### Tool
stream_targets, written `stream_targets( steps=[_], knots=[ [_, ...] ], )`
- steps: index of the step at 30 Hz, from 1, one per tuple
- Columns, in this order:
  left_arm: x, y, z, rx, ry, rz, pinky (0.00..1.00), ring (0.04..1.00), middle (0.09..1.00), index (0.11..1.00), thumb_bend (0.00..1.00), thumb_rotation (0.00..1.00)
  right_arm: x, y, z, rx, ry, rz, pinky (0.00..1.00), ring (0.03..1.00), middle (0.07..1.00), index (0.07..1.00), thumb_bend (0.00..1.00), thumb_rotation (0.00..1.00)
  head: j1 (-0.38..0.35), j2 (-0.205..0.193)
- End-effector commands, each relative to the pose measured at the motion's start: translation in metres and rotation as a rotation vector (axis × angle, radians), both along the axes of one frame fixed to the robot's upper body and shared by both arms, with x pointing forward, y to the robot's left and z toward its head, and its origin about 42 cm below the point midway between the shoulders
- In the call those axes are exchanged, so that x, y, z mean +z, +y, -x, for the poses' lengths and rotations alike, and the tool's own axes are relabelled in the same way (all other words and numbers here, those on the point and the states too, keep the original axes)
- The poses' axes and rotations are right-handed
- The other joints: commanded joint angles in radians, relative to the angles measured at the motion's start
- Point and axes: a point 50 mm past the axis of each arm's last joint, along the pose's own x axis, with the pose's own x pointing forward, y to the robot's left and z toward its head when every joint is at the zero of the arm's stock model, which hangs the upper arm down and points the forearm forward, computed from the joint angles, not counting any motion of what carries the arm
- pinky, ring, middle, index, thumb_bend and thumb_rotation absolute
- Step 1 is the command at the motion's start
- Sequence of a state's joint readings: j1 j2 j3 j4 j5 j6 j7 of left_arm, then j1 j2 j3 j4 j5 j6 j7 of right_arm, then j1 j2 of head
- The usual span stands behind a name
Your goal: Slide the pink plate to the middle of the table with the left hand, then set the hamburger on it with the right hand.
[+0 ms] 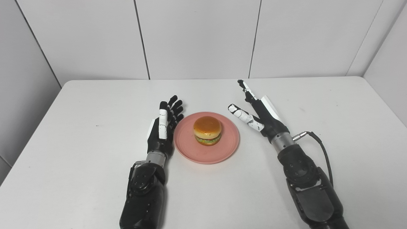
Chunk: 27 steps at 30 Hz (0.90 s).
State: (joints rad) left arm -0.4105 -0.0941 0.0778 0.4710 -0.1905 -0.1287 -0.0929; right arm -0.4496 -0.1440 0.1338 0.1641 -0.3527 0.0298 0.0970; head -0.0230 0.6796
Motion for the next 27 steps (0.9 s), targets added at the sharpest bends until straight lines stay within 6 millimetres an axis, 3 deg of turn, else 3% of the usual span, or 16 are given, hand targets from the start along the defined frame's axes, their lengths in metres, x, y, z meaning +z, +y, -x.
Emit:
stream_targets(
  steps=[1,11,25,27],
  knots=[
    [-0.014,0.002,0.007,0.016,0.016,-0.013,0.96,0.954,0.933,0.913,0.9,1.0,0.017,0.003,-0.004,0.003,-0.087,-0.065,0.96,1.0,1.0,1.0,0.62,1.0,0.0,-0.001],
    [-0.009,0.008,0.008,0.021,-0.065,-0.076,1.0,1.0,1.0,0.996,0.81,1.0,-0.005,0.012,0.001,-0.006,-0.005,-0.178,0.98,1.0,1.0,1.0,0.66,1.0,-0.005,-0.002],
    [-0.011,0.017,0.009,0.024,-0.077,-0.128,1.0,1.0,1.0,1.0,0.8,1.0,-0.038,0.017,0.008,-0.101,0.089,-0.342,1.0,1.0,1.0,1.0,0.7,1.0,-0.025,-0.002],
    [-0.013,0.018,0.009,0.027,-0.075,-0.128,1.0,1.0,1.0,1.0,0.8,1.0,-0.041,0.019,0.008,-0.106,0.071,-0.369,1.0,1.0,1.0,1.0,0.65,1.0,-0.029,-0.002]
  ],
)
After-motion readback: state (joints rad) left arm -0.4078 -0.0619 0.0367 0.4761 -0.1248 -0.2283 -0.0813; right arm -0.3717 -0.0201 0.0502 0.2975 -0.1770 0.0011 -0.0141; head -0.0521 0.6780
